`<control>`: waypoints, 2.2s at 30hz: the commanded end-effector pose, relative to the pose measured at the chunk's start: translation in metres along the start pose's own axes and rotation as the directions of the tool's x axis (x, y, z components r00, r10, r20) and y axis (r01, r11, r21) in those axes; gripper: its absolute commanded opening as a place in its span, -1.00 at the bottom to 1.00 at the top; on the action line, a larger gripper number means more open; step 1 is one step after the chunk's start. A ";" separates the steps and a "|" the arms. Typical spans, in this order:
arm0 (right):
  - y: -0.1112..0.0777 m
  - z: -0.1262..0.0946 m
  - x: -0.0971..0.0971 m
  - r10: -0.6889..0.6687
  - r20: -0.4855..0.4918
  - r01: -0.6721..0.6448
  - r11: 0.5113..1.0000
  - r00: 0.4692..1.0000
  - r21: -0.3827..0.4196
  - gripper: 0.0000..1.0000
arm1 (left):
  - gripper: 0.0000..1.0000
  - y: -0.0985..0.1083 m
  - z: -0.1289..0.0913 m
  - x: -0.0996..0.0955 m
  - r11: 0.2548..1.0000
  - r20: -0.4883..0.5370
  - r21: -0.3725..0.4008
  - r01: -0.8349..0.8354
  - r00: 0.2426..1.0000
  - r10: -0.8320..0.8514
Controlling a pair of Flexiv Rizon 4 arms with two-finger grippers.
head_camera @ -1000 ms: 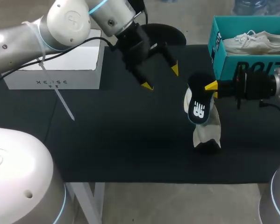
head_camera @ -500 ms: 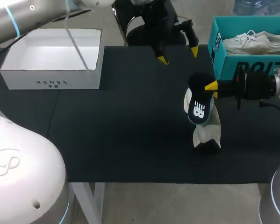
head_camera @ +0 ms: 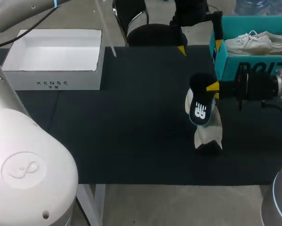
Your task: Take the shoe out of the shoebox, open the shoe tongue, remove and reinsert the insole, then place the shoe into the shoebox
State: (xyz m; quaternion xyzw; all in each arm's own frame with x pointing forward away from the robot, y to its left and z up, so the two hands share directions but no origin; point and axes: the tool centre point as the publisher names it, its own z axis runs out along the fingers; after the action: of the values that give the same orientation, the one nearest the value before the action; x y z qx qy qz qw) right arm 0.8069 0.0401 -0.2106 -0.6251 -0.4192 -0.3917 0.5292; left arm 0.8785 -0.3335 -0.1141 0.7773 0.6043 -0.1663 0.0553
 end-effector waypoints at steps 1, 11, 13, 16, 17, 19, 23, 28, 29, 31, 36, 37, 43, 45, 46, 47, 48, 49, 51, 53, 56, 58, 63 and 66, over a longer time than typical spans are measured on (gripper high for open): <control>-0.001 0.001 0.000 0.001 0.001 -0.001 1.000 1.000 -0.004 -1.00 | 1.00 -0.017 0.001 0.018 0.999 0.086 -0.041 0.011 0.996 -0.007; -0.001 0.001 0.000 0.001 0.001 -0.001 1.000 1.000 -0.004 -1.00 | 1.00 -0.069 0.009 0.052 0.987 0.512 0.013 0.159 0.847 -0.143; -0.001 0.001 0.000 0.001 0.001 -0.001 1.000 1.000 -0.004 -1.00 | 1.00 -0.081 0.017 0.057 0.979 0.597 0.043 0.199 0.781 -0.184; -0.001 0.001 0.000 0.001 0.001 -0.001 1.000 1.000 -0.004 -1.00 | 1.00 -0.097 0.030 0.067 0.965 0.724 0.049 0.256 0.657 -0.211; -0.001 0.001 0.000 0.001 0.001 -0.001 1.000 1.000 -0.004 -1.00 | 1.00 -0.102 0.034 0.070 0.963 0.759 0.041 0.268 0.619 -0.205; -0.001 0.001 0.000 0.001 0.001 -0.001 1.000 1.000 -0.004 -1.00 | 1.00 -0.113 0.041 0.076 0.954 0.818 0.047 0.294 0.536 -0.206; -0.001 0.001 0.000 0.001 0.001 -0.001 1.000 1.000 -0.004 -1.00 | 1.00 -0.127 0.058 0.088 0.943 0.885 0.023 0.332 0.433 -0.174; -0.001 0.001 0.000 0.001 0.001 -0.001 1.000 1.000 -0.004 -1.00 | 1.00 -0.130 0.075 0.100 0.931 0.928 0.013 0.364 0.342 -0.147; -0.001 0.001 0.000 0.001 0.001 -0.001 1.000 1.000 -0.004 -1.00 | 1.00 -0.129 0.077 0.101 0.928 0.934 0.014 0.371 0.326 -0.144; -0.001 0.001 0.000 0.001 0.001 -0.001 1.000 1.000 -0.004 -1.00 | 1.00 -0.125 0.081 0.103 0.926 0.948 0.007 0.376 0.293 -0.126; -0.001 0.001 0.000 0.001 0.001 -0.001 1.000 1.000 -0.004 -1.00 | 1.00 -0.111 0.088 0.099 0.936 0.977 0.006 0.351 0.199 -0.081; -0.001 0.001 0.000 0.001 0.001 -0.001 1.000 1.000 -0.004 -1.00 | 1.00 -0.109 0.089 0.097 0.940 0.982 0.006 0.341 0.174 -0.069; -0.001 0.001 0.000 0.001 0.001 -0.001 1.000 1.000 -0.004 -1.00 | 1.00 -0.097 0.099 0.070 0.963 0.992 0.032 0.266 0.108 -0.063; -0.001 0.001 0.000 0.001 0.001 -0.001 1.000 1.000 -0.004 -1.00 | 1.00 -0.094 0.102 0.061 0.968 0.992 0.036 0.249 0.110 -0.065; -0.001 0.001 0.000 0.001 0.001 -0.001 1.000 1.000 -0.004 -1.00 | 1.00 -0.092 0.103 0.057 0.970 0.992 0.042 0.239 0.103 -0.068; -0.001 0.001 0.000 0.001 0.001 -0.001 1.000 1.000 -0.004 -1.00 | 1.00 -0.091 0.104 0.053 0.971 0.992 0.045 0.236 0.101 -0.071; -0.001 0.001 0.000 0.001 0.001 -0.001 1.000 1.000 -0.004 -1.00 | 1.00 -0.090 0.105 0.050 0.971 0.991 0.046 0.235 0.110 -0.074; -0.001 0.001 0.000 0.001 0.001 -0.001 1.000 1.000 -0.004 -1.00 | 1.00 -0.088 0.105 0.048 0.971 0.991 0.049 0.234 0.109 -0.076; -0.001 0.001 0.000 0.001 0.001 -0.001 1.000 1.000 -0.004 -1.00 | 1.00 -0.086 0.105 0.045 0.972 0.991 0.049 0.231 0.114 -0.077; -0.001 0.001 0.000 0.001 0.001 -0.001 1.000 1.000 -0.004 -1.00 | 1.00 -0.082 0.104 0.044 0.971 0.989 0.060 0.231 0.115 -0.088; -0.001 0.001 0.000 0.001 0.001 -0.001 1.000 1.000 -0.004 -1.00 | 1.00 -0.078 0.103 0.044 0.968 0.988 0.072 0.241 0.113 -0.101; -0.001 0.001 0.000 0.001 0.001 -0.001 1.000 1.000 -0.004 -1.00 | 1.00 -0.076 0.103 0.042 0.967 0.987 0.076 0.243 0.117 -0.107; -0.001 0.001 0.000 0.001 0.001 -0.001 1.000 1.000 -0.004 -1.00 | 1.00 -0.069 0.100 0.036 0.966 0.979 0.065 0.251 0.170 -0.110; -0.001 0.001 0.000 0.001 0.001 -0.001 1.000 1.000 -0.004 -1.00 | 1.00 -0.065 0.097 0.033 0.966 0.974 0.050 0.253 0.201 -0.103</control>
State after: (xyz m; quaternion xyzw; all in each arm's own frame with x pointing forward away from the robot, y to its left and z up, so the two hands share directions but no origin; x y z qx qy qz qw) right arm 0.8068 0.0400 -0.2105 -0.6252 -0.4194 -0.3916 0.5291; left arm 0.7999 -0.3076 -0.2131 0.4145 0.5265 -0.5886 0.4522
